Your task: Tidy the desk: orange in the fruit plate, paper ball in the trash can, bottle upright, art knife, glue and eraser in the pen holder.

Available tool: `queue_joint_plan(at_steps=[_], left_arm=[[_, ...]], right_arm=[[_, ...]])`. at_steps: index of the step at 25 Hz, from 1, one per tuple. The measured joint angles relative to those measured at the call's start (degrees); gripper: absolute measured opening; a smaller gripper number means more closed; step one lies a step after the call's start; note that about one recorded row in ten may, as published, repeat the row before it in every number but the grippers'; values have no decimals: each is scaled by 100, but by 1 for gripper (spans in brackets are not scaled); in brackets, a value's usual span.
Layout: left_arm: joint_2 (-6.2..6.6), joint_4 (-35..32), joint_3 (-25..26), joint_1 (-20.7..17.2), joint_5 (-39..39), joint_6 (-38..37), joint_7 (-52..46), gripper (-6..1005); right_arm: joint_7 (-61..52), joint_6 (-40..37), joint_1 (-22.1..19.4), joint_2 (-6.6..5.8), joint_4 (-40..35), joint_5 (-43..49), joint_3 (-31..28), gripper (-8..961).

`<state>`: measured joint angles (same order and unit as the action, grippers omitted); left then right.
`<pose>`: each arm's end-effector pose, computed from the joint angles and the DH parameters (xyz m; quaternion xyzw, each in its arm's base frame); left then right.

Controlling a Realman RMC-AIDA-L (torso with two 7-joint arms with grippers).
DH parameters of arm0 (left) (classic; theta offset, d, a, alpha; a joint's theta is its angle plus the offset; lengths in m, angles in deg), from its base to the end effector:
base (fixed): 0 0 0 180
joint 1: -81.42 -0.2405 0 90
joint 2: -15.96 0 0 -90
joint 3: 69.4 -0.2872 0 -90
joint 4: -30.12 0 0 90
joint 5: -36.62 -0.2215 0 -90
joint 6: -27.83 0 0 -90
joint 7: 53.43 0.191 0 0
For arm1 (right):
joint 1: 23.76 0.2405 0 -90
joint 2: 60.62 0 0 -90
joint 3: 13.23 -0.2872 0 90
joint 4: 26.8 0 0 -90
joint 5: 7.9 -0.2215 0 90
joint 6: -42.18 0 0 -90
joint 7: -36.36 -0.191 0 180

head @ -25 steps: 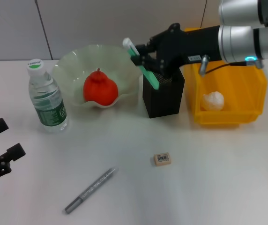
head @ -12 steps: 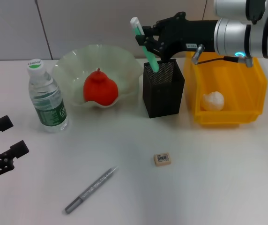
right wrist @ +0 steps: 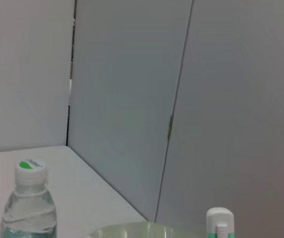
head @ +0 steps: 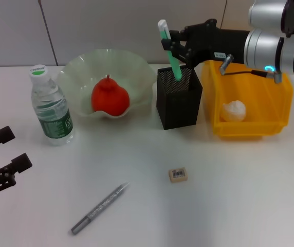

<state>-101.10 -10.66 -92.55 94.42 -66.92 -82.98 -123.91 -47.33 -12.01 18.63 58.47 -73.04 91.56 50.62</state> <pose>-0.3296 0.2676 0.0400 -0.8681 -0.1991 -0.3894 0.2347 0.1516 0.5007 -0.0541 -0.9294 0.0897 0.2007 0.2964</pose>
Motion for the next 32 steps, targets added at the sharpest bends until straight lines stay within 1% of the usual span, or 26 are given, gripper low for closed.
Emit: queue_joint_plan(at_steps=[1, 9, 17, 20, 21, 22, 23, 27, 30, 31, 32], left_arm=[[0, 0, -4, 0, 0, -3, -4, 819], [-19, 0, -7, -4, 0, -9, -9, 819], [-43, 0, -5, 0, 0, -22, -3, 819], [-50, 0, -5, 1, 0, -23, 16, 819], [-50, 0, -5, 1, 1, -29, 19, 819], [-50, 0, -5, 1, 1, -29, 19, 819], [-47, 1, -5, 1, 0, -40, 19, 819], [-32, 0, -5, -3, 1, -86, 18, 819], [-26, 0, -7, -8, 0, -88, 17, 819], [-25, 0, -16, -8, -1, -88, 15, 819], [-23, 1, -32, -8, -1, -88, 13, 819]], right_arm=[[69, 66, 45, 0, 149, -1, -43, 168], [59, 343, 81, 9, 398, -27, -48, 169], [37, 386, 62, 2, 473, -44, -49, 281], [-86, 300, 1, -1, 357, -41, -51, 323], [-351, 84, -72, -43, 161, 14, -52, 398], [-351, 84, -72, -43, 161, 14, -52, 473], [-567, -104, -119, -90, 26, 58, -53, 548], [-1456, -1001, -305, -361, -644, 301, -55, 560], [-2207, -1620, -375, -522, -1183, 696, -57, 562], [-2657, -2101, -411, -594, -1607, 993, -80, 562], [-2657, -2101, -411, -594, -1607, 993, -80, 562]])
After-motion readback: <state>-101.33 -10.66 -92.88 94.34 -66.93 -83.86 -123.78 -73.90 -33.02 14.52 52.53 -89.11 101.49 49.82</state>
